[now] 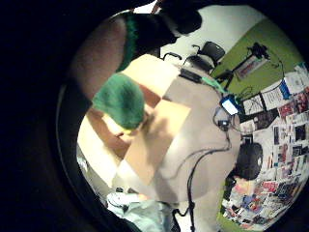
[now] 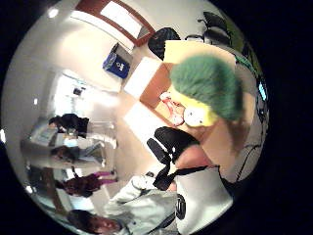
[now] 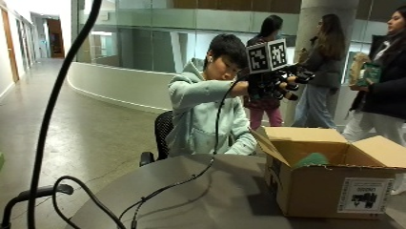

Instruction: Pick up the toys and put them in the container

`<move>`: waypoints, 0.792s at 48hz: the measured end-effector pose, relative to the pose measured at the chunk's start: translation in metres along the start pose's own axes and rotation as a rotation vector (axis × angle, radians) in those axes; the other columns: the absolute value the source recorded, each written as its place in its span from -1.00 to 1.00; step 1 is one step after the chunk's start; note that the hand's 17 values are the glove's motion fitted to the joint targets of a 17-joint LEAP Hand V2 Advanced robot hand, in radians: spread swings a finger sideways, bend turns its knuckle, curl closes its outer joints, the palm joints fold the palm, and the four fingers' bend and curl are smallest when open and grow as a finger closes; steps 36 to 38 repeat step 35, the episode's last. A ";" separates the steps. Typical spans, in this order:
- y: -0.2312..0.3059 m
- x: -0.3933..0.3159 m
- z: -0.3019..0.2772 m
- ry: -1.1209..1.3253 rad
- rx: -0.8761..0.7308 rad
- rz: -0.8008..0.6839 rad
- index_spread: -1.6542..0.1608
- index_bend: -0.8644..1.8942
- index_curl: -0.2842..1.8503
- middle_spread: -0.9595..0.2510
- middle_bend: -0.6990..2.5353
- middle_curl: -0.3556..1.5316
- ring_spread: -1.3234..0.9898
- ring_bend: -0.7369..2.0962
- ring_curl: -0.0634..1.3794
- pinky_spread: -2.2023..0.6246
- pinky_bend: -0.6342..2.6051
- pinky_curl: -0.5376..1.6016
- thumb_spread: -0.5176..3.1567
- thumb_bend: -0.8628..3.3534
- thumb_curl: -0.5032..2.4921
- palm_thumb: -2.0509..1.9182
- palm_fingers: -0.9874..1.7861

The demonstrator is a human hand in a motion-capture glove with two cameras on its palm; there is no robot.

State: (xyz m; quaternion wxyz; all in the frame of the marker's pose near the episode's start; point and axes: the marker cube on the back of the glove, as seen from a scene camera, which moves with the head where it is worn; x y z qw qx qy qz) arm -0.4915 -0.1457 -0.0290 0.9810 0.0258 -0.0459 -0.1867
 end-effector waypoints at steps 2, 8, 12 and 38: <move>-0.001 0.000 0.004 0.001 -0.010 -0.007 0.56 -0.29 -0.38 0.54 -0.46 -0.06 0.07 -0.25 -0.39 0.52 0.05 -0.06 -0.20 -0.62 -0.23 0.12 -0.61; 0.003 -0.001 0.005 -0.016 -0.058 -0.053 0.58 -0.32 -0.43 0.62 -0.50 -0.14 0.12 -0.34 -0.47 0.57 0.00 -0.10 -0.16 -0.62 -0.29 0.07 -0.56; 0.009 -0.003 -0.001 -0.025 -0.114 -0.121 0.58 -0.31 -0.45 0.64 -0.51 -0.19 0.14 -0.35 -0.49 0.58 -0.03 -0.12 -0.15 -0.61 -0.32 0.06 -0.53; 0.035 0.002 -0.036 -0.019 0.051 -0.321 0.52 -0.23 -0.44 0.57 -0.48 -0.32 0.12 -0.29 -0.45 0.59 -0.15 -0.19 -0.03 -0.59 -0.40 0.10 -0.31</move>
